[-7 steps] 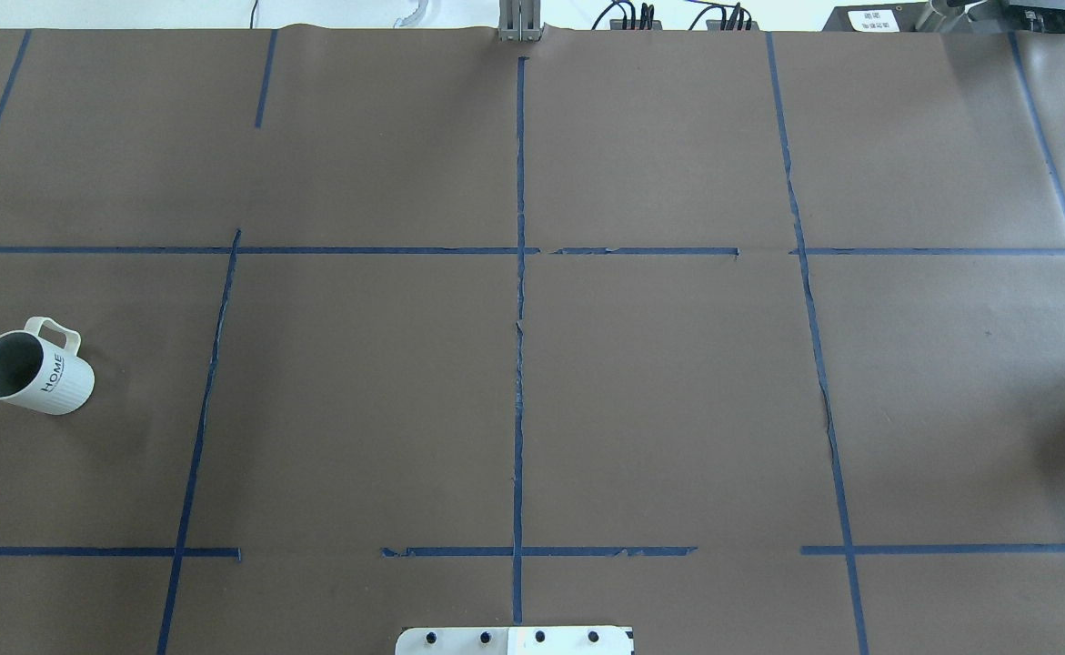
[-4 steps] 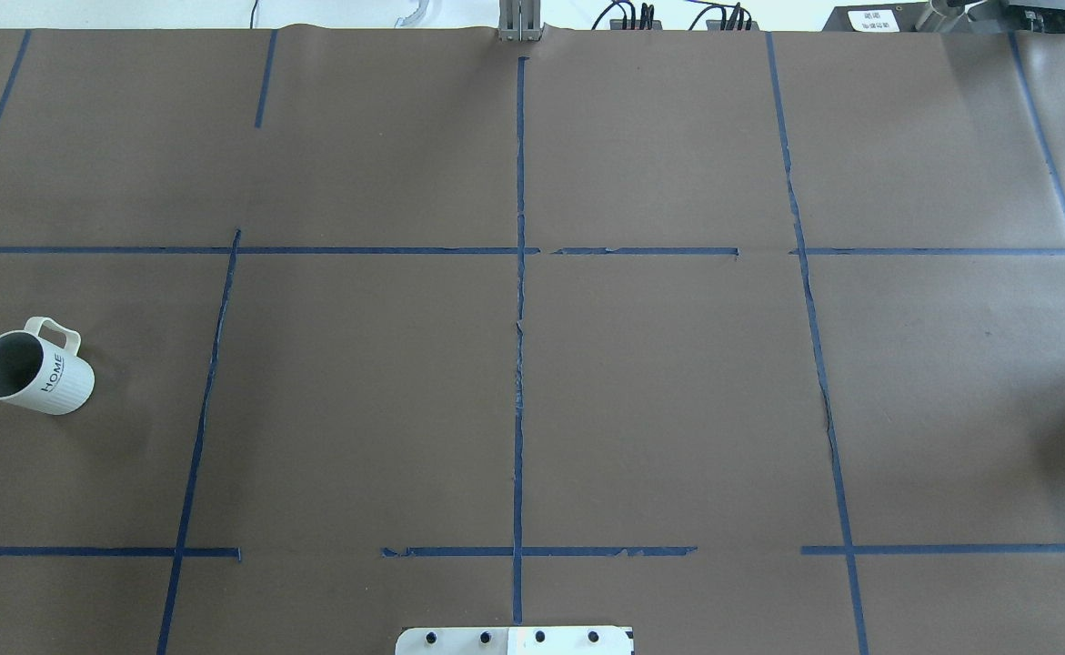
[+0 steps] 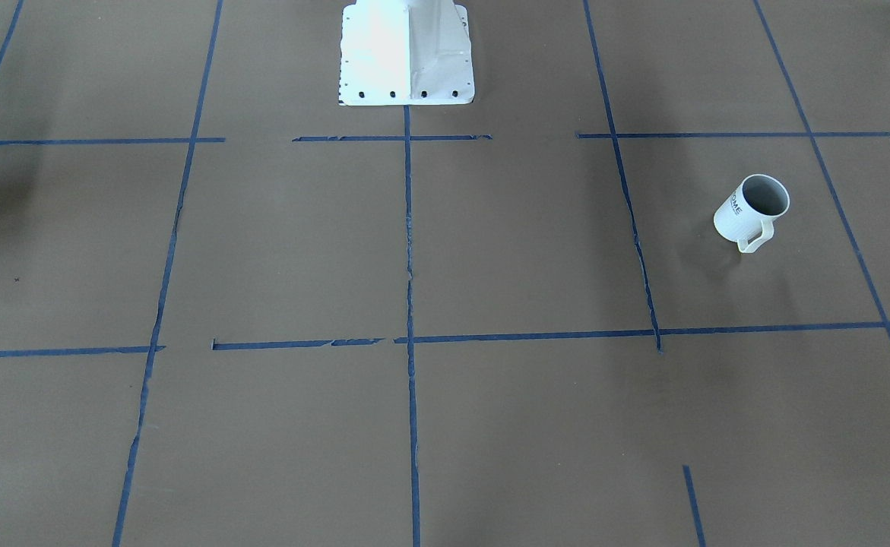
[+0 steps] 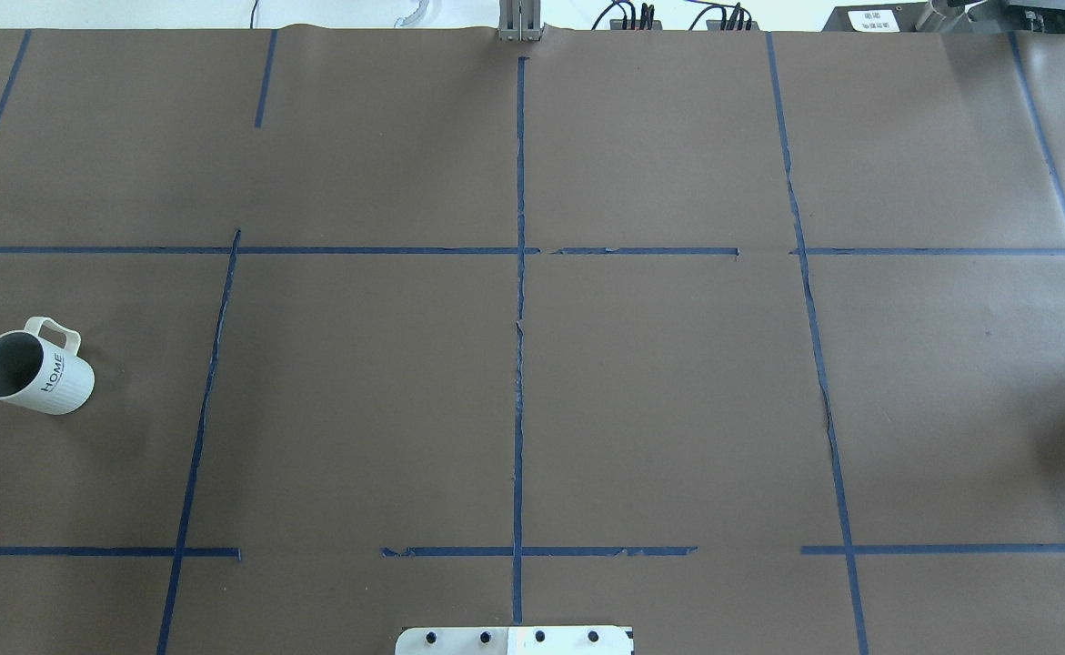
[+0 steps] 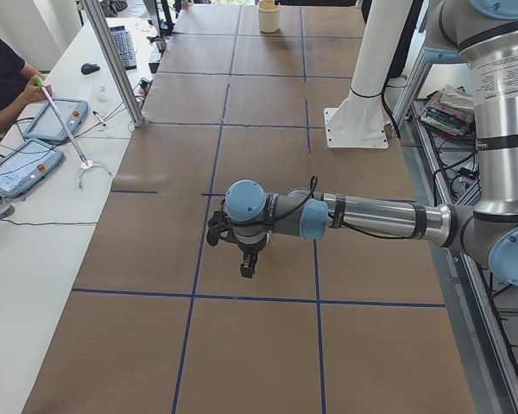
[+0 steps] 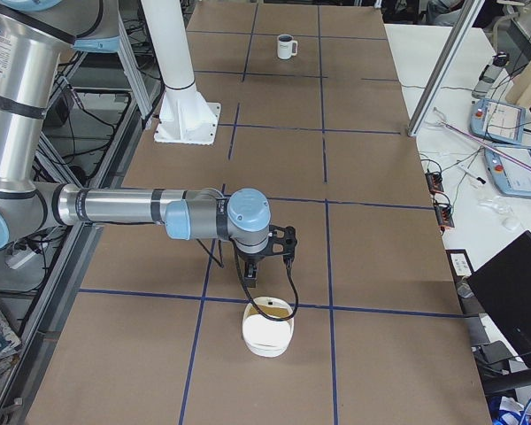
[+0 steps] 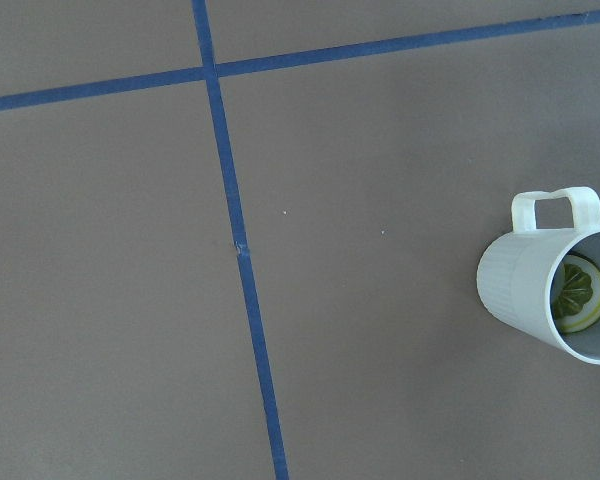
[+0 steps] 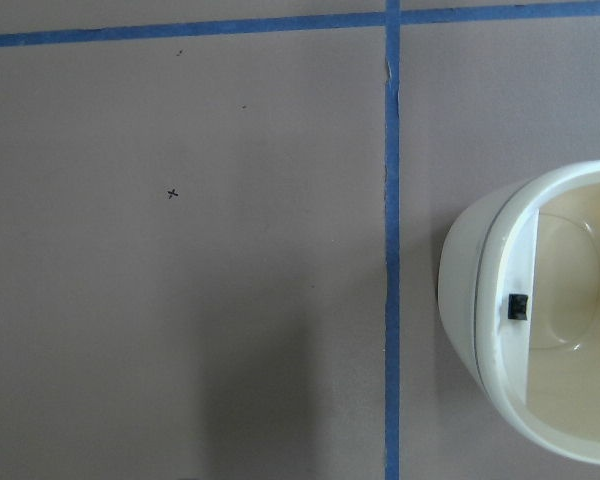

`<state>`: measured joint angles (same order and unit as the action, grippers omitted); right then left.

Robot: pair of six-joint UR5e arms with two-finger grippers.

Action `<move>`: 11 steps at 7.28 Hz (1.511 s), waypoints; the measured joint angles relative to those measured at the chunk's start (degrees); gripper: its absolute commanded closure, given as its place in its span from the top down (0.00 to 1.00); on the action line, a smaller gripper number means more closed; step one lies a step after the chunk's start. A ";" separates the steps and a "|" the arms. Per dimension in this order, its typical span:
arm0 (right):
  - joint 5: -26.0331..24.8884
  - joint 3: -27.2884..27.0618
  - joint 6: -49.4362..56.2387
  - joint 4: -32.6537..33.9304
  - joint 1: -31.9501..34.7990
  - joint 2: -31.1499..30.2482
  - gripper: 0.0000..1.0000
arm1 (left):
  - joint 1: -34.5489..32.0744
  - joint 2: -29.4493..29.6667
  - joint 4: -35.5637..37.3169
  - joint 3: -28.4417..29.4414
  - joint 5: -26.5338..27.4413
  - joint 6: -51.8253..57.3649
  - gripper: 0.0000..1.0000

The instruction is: Left arm hands cup to right arm to dump lemon

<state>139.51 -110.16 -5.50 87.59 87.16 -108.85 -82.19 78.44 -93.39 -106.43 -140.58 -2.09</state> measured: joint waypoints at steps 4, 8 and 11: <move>0.85 0.29 0.23 0.04 0.01 -0.27 1.00 | 10.83 1.30 -11.38 1.54 1.12 -21.21 1.00; 6.40 0.43 -0.07 0.00 -0.09 -0.31 1.00 | 20.31 5.43 -13.81 4.81 7.89 -32.86 0.96; 6.73 0.52 -0.06 -2.71 -0.28 -0.31 1.00 | 24.37 6.34 -19.12 8.86 10.42 -36.04 0.00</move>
<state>146.24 -109.64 -5.55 84.89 86.88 -109.16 -57.82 84.78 -112.51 -97.57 -130.16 -38.13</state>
